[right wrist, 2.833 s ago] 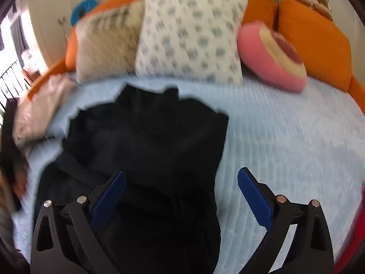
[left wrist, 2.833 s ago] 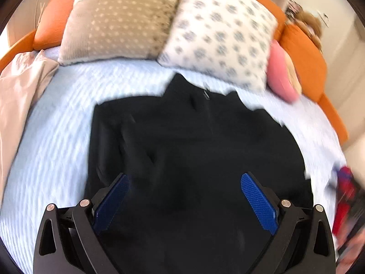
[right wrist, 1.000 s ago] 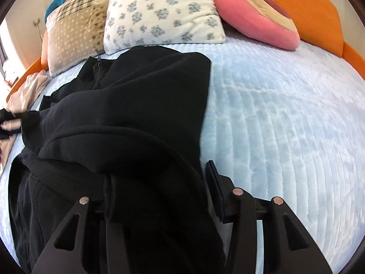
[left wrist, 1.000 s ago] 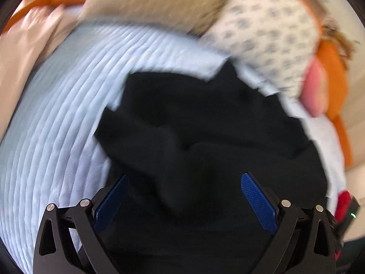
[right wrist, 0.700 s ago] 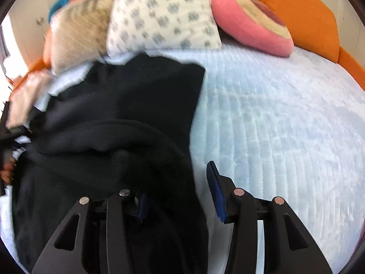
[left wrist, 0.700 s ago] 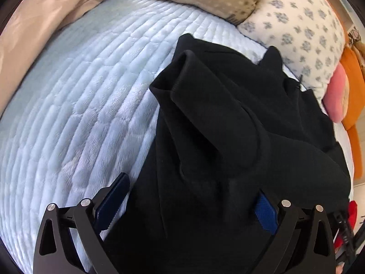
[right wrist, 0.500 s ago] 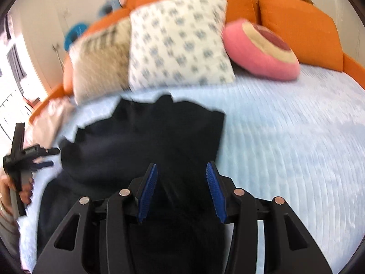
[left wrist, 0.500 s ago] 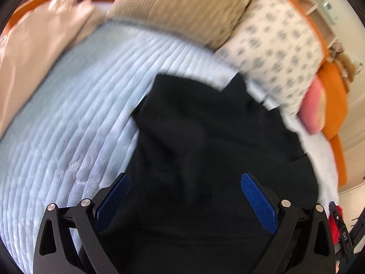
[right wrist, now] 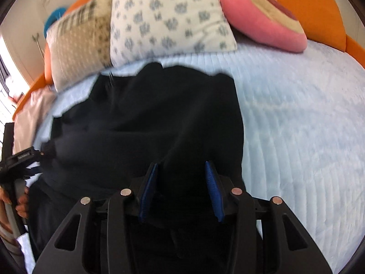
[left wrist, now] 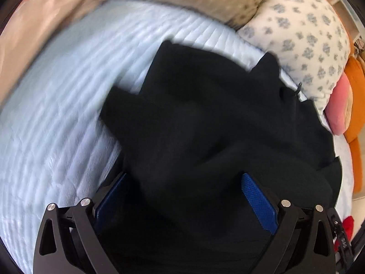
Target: Fold large clothes
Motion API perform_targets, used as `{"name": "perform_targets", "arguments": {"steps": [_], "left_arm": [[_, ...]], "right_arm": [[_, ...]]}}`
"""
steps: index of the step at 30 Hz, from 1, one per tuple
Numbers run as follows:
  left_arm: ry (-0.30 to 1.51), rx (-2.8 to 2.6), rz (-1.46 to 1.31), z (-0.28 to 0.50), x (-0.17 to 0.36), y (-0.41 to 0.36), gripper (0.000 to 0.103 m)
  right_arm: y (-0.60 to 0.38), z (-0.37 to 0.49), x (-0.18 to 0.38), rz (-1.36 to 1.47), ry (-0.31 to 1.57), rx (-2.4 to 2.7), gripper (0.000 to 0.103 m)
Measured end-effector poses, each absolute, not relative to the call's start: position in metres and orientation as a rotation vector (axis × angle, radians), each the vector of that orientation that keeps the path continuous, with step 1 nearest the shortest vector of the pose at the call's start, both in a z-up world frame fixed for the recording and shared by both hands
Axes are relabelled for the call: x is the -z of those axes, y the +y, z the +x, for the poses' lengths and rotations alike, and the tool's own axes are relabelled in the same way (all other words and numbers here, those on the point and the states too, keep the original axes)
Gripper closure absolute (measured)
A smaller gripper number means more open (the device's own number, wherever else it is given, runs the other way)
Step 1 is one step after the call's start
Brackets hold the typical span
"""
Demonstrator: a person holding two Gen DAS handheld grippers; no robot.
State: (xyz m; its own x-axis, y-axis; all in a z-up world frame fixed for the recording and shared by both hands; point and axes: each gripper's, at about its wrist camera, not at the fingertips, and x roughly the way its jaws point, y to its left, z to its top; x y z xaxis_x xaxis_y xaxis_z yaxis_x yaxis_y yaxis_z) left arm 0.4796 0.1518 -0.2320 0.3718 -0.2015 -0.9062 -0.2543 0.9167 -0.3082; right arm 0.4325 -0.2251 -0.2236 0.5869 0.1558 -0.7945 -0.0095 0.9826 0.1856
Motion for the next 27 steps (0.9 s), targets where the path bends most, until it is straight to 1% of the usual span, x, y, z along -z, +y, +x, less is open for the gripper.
{"name": "perform_targets", "arguments": {"steps": [5,7,9,11,13,16,20,23,27], "left_arm": [[1.173,-0.022,-0.353,0.470,0.234,0.148,0.006],[1.176,-0.043,-0.323,0.472,0.234,0.142,0.006],[1.171,-0.073,-0.320,0.470,0.228,0.136,0.006],[1.157,-0.084,-0.376,0.464,0.220,0.138,0.006],[1.120,-0.090,-0.429,0.454,0.207,0.142,0.006],[1.068,-0.091,-0.495,0.442,0.192,0.148,0.006],[0.986,-0.039,-0.529,0.440,0.174,0.141,0.006],[1.004,0.002,-0.498,0.456,0.180,0.127,0.006],[1.108,-0.046,-0.475,0.472,0.218,0.135,0.006]], "right_arm": [[-0.194,0.417,0.240,-0.100,0.888,-0.058,0.060],[-0.192,0.418,0.241,-0.120,0.881,-0.049,0.060],[-0.195,0.418,0.238,-0.110,0.878,-0.064,0.060],[-0.203,0.416,0.231,-0.064,0.889,-0.093,0.060],[-0.215,0.410,0.213,0.025,0.863,-0.119,0.060],[-0.225,0.407,0.188,0.086,0.806,-0.130,0.058],[-0.222,0.430,0.172,0.133,0.794,-0.158,0.058],[-0.211,0.453,0.181,0.140,0.837,-0.162,0.058],[-0.199,0.471,0.211,0.093,0.904,-0.111,0.060]]}}
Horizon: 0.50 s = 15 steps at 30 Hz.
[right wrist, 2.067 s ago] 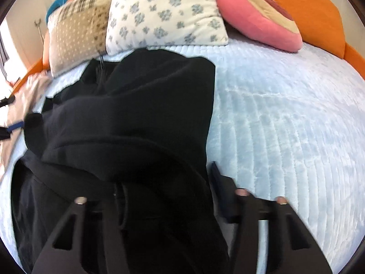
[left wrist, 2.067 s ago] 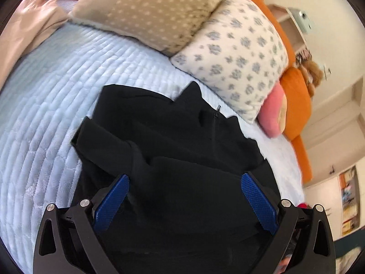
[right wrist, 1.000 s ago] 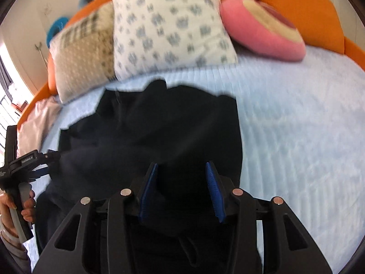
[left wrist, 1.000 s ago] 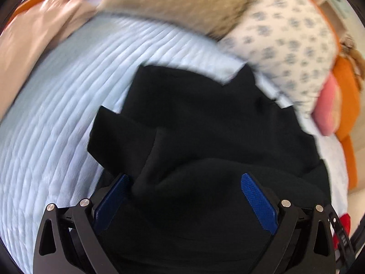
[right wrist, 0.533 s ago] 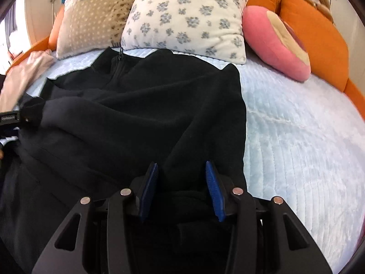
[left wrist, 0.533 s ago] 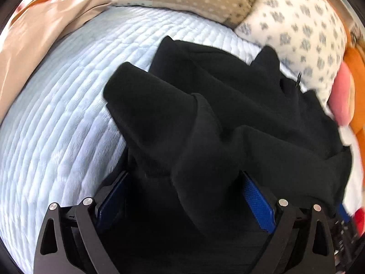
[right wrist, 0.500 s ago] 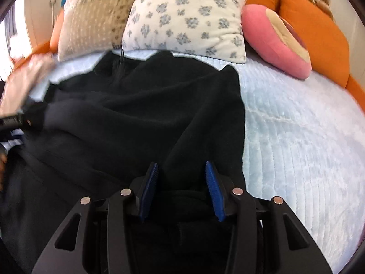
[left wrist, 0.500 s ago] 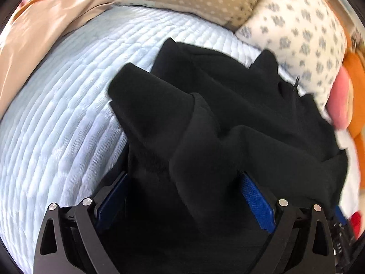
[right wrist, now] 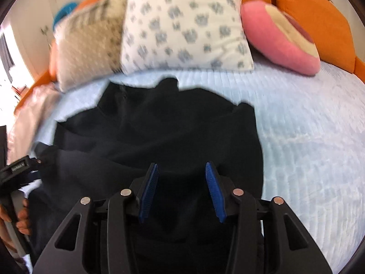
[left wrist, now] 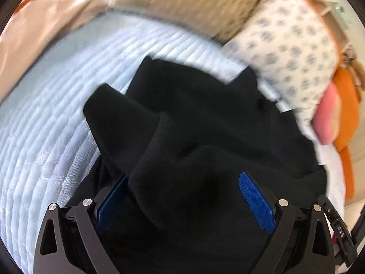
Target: Fold large clothes
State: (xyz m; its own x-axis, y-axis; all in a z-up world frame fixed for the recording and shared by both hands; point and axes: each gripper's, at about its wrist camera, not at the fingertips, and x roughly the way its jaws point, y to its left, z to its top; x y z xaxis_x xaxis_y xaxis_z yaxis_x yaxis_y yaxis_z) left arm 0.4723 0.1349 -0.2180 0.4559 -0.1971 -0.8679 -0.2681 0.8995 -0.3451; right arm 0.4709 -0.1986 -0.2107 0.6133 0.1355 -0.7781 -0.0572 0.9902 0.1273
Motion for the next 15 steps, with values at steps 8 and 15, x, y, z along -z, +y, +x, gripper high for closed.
{"name": "perform_targets", "arguments": {"steps": [8,15], "left_arm": [[1.106,-0.043,-0.182,0.466,0.227,0.106,0.003],[1.022,0.080,-0.202,0.402,0.176,0.121,0.003]], "right_arm": [[-0.188,0.468,0.242,-0.031,0.885,-0.050,0.060],[-0.199,0.398,0.186,-0.050,0.778,-0.139,0.011]]}}
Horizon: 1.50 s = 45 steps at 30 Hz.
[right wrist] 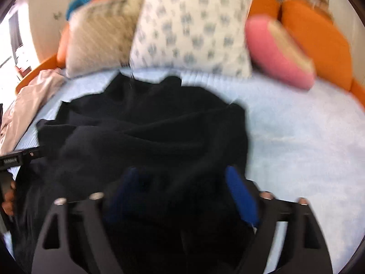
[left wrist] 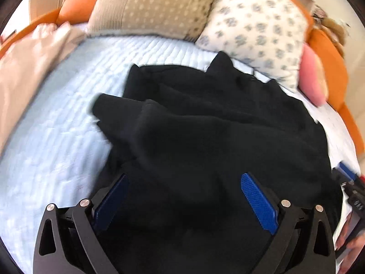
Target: Fold large clothes
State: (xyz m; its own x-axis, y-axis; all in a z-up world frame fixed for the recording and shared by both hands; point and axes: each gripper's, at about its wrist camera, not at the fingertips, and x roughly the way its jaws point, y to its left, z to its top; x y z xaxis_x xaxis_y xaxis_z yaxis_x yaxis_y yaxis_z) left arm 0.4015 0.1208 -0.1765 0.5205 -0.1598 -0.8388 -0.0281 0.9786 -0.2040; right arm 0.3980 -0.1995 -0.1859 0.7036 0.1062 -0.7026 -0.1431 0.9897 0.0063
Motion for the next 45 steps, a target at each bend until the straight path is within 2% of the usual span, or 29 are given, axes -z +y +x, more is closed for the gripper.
{"name": "perform_targets", "arguments": {"steps": [7,11,20,26,33,45], "left_arm": [[1.071,0.111,-0.207,0.290,0.162,0.171,0.003],[1.121,0.073,-0.233,0.221,0.171,0.206,0.003],[1.147,0.092,-0.298,0.140,0.183,0.227,0.003],[1.165,0.161,-0.359,0.117,0.187,0.227,0.003],[1.278,0.294,-0.510,0.113,0.225,0.216,0.003],[1.300,0.347,-0.505,0.083,0.222,0.203,0.004]], "right_arm": [[-0.224,0.294,0.162,-0.041,0.763,-0.181,0.010],[-0.240,0.242,0.171,-0.026,0.794,-0.178,0.010],[-0.263,0.161,0.196,0.021,0.882,-0.130,0.010],[-0.268,0.136,0.197,0.057,0.893,-0.136,0.010],[-0.272,0.126,0.190,0.074,0.878,-0.134,0.010],[-0.278,0.103,0.211,0.127,0.959,-0.235,0.010]]}}
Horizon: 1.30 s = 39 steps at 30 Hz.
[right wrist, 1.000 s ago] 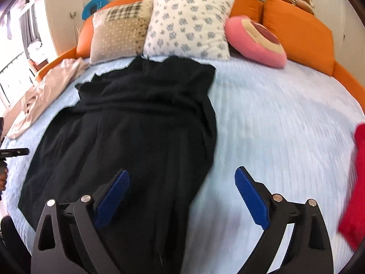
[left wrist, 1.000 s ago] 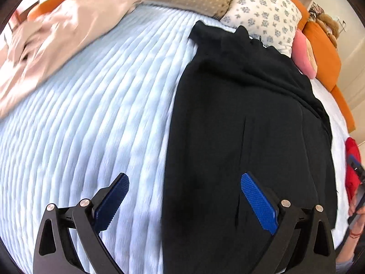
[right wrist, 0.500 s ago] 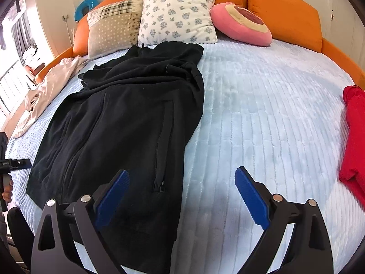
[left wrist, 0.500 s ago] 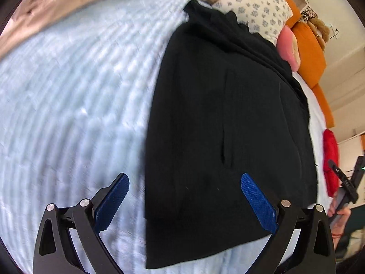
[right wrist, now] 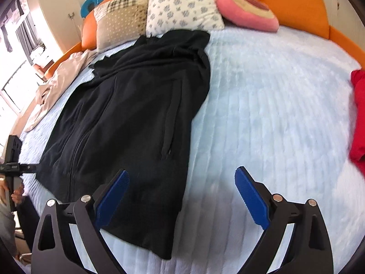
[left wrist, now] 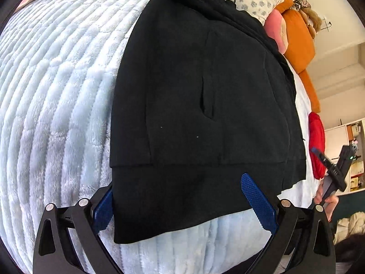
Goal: Fold large clothes
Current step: 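Move both tools to the jacket's hem and close them on it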
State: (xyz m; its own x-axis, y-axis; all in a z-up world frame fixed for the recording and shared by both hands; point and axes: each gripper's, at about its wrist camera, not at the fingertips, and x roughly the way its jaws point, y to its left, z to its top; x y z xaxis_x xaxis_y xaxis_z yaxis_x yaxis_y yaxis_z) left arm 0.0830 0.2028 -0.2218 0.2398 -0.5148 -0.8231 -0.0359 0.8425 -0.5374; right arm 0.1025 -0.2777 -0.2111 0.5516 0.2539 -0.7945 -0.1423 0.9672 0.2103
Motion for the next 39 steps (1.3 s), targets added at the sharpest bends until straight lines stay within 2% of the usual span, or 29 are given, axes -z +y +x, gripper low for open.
{"name": "perform_targets", "arguments": {"steps": [9,23,25,26,27,29,33,34,37,39], "left_arm": [[1.275,0.384,-0.548,0.086,0.217,0.196,0.009],[1.277,0.397,-0.560,0.088,0.227,0.195,0.009],[1.273,0.402,-0.556,0.088,0.227,0.198,0.009],[1.269,0.401,-0.551,0.088,0.227,0.199,0.010],[1.265,0.395,-0.539,0.087,0.226,0.198,0.013],[1.267,0.373,-0.515,0.086,0.226,0.199,0.023],[1.256,0.364,-0.537,0.080,0.223,0.204,0.037],[1.253,0.366,-0.543,0.079,0.222,0.205,0.044],[1.256,0.376,-0.530,0.079,0.223,0.203,0.052],[1.274,0.362,-0.524,0.082,0.231,0.200,0.061]], "right_arm": [[-0.284,0.090,0.249,0.254,1.089,-0.317,0.009],[-0.251,0.088,0.250,0.195,1.102,-0.340,0.010],[-0.249,0.089,0.250,0.211,1.099,-0.333,0.015],[-0.249,0.090,0.250,0.211,1.100,-0.330,0.027],[-0.248,0.091,0.249,0.219,1.103,-0.333,0.035],[-0.247,0.094,0.249,0.222,1.115,-0.319,0.038],[-0.243,0.096,0.248,0.267,1.139,-0.373,0.038],[-0.242,0.096,0.248,0.280,1.142,-0.385,0.038],[-0.233,0.101,0.250,0.241,1.155,-0.380,0.038],[-0.230,0.104,0.254,0.230,1.157,-0.360,0.052]]}}
